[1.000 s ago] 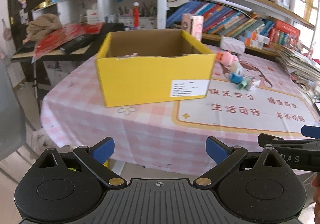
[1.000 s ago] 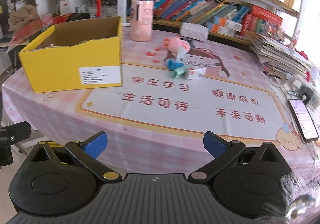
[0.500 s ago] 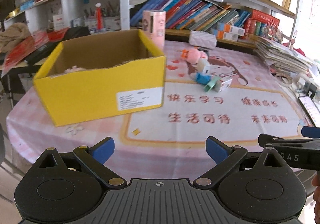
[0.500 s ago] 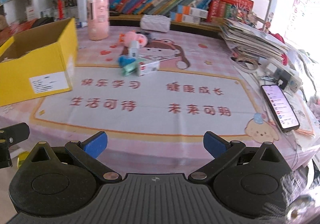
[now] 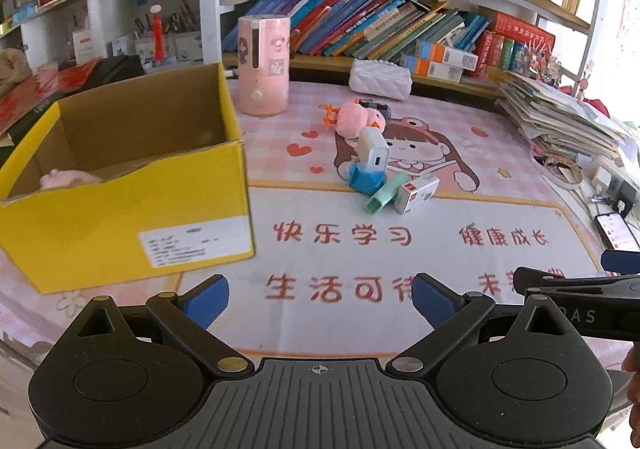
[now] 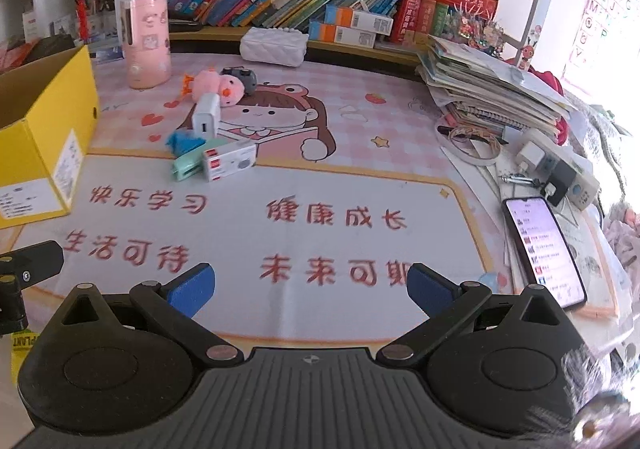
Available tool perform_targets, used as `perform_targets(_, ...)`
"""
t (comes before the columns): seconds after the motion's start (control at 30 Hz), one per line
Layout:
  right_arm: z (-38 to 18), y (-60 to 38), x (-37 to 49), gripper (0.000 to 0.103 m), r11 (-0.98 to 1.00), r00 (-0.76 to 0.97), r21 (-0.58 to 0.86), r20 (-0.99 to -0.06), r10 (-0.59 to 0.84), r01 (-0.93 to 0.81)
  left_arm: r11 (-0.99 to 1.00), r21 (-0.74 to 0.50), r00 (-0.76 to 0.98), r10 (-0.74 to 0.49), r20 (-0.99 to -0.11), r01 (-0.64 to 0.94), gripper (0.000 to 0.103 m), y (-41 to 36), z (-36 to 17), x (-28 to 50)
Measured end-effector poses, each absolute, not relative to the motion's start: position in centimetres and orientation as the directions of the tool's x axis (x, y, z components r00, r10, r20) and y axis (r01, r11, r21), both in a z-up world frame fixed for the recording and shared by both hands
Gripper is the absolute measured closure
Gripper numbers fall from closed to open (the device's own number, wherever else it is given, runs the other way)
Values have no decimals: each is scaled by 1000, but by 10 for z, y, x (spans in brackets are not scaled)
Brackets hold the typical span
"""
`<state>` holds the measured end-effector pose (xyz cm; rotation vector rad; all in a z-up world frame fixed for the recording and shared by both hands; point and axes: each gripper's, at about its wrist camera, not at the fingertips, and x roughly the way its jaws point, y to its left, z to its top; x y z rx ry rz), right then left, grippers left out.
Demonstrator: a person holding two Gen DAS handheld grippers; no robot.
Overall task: Organize objects
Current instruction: 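Withdraw both grippers from the box back toward the table items, then reach the right gripper to the white-red staple box and grasp it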
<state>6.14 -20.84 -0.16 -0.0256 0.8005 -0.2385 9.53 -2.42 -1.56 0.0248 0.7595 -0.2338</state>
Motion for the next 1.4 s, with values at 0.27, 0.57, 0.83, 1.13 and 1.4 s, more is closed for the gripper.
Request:
perform_targets(0.27,-4,-233,97,0,980,674,-103,-714,-191,169,979,-47,708,-176,-684,198,4,-49,-14,120)
perform_targets(0.57,0,-258,127,0,989,701,-68,-698,-143,134,981,-31,726,-164,-667,193,5,-73,-7,137)
perform_targets(0.83,0,-277,147,3,995,720,-22,-689,-86,98,981,-19,723,-154,-673,191,15,-92,-8,150)
perform_targets(1.13,-3,-292,160,22,998,734,21,-678,-32,62,978,-20,700,-163,-695,208,43,-113,-22,171)
perform_targets(1.4,-12,-282,175,26,997,709,32,-701,74,-73,993,-29,683,-100,-723,115,41,-101,-21,180)
